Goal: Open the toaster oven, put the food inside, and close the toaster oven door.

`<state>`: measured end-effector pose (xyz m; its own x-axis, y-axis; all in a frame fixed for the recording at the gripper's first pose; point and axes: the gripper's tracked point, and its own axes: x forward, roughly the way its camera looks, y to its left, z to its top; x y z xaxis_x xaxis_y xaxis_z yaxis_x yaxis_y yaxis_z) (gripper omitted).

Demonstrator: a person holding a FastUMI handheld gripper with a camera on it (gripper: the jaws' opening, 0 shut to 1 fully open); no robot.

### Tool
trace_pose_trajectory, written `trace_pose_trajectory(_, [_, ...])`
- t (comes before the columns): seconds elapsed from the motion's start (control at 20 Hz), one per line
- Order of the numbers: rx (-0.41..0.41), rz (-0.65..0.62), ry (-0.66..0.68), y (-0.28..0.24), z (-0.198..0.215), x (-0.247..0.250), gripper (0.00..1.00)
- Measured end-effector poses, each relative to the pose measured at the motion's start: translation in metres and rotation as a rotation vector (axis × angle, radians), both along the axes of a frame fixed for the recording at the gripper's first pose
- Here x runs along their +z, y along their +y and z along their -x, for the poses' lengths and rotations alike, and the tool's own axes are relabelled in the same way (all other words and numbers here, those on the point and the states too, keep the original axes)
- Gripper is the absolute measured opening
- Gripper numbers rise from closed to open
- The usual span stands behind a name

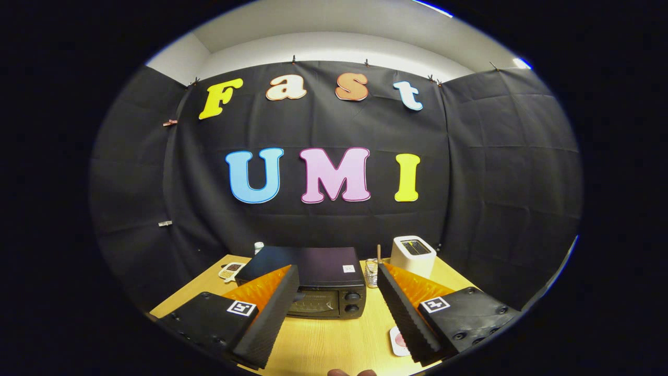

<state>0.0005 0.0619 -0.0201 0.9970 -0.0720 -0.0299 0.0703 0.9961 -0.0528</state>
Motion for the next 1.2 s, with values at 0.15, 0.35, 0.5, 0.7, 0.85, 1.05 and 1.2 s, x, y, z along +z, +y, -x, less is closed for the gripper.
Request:
trace_pose_trajectory(0.15, [0.026,0.001,0.012,0.013,-0.009,-0.005,0.98])
trace_pose_trajectory(0.35, [0.055,-0.021,0.074,0.033,-0.03,-0.031,0.98])
trace_pose_trajectory(0.5, [0.081,-0.022,0.112,0.05,-0.053,-0.049,0.98])
trace_pose_trajectory(0.7, [0.084,-0.05,0.127,0.069,-0.094,-0.063,0.98])
trace_pose_trajectory(0.85, [0.072,-0.065,0.158,0.083,-0.121,-0.087,0.99])
trace_pose_trajectory(1.05, [0.051,-0.073,0.213,0.092,-0.147,-0.124,0.99])
trace_pose_trajectory(1.2, [0.029,-0.075,0.25,0.091,-0.161,-0.15,0.99])
